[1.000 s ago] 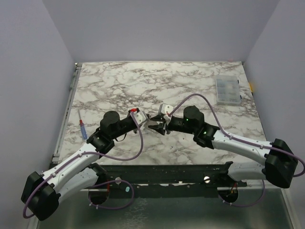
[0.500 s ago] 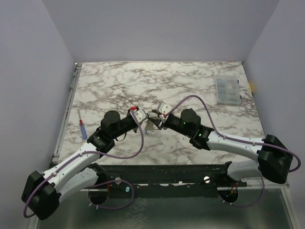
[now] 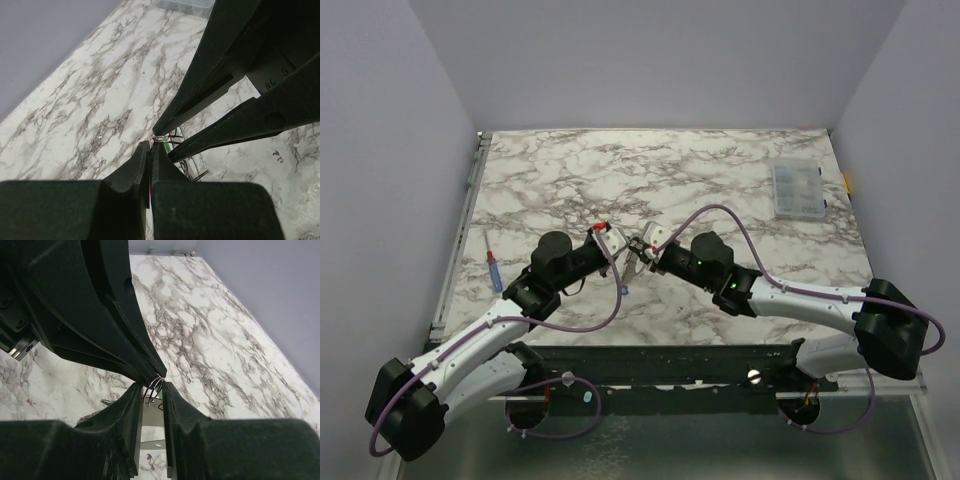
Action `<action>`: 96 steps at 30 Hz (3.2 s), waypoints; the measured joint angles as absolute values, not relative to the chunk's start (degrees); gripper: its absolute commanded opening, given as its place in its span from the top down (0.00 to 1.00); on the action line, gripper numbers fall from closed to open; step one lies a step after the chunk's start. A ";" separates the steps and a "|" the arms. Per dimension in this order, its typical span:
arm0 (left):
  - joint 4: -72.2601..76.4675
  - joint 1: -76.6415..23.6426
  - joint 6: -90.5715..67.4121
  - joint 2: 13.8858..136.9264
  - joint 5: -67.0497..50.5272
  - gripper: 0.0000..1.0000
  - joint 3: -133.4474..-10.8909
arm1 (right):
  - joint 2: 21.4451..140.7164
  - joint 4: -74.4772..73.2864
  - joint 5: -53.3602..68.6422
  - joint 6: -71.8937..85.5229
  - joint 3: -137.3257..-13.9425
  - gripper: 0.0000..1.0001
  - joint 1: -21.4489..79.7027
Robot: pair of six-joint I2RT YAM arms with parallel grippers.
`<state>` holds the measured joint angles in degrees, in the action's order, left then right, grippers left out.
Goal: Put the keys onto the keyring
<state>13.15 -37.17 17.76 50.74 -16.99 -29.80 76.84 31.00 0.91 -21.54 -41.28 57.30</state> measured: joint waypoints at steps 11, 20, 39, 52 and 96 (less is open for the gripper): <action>13.08 -37.06 18.22 51.11 -16.25 1.00 -30.22 | 77.23 30.35 -1.06 -23.88 -42.09 0.97 58.11; 12.86 -36.97 20.23 50.52 -17.32 1.00 -30.22 | 75.70 29.08 -1.89 -24.58 -42.11 0.99 58.17; 13.96 -37.36 26.44 43.72 -32.60 1.00 -30.09 | 60.05 27.59 7.22 -24.03 -35.46 0.99 58.28; 18.68 -37.36 23.75 41.47 -41.30 1.00 -27.90 | 55.24 38.02 14.76 -24.71 -28.10 0.99 58.28; 22.87 -37.23 21.63 39.53 -44.27 0.81 -25.47 | 56.16 38.22 23.70 -25.61 -29.15 0.99 58.15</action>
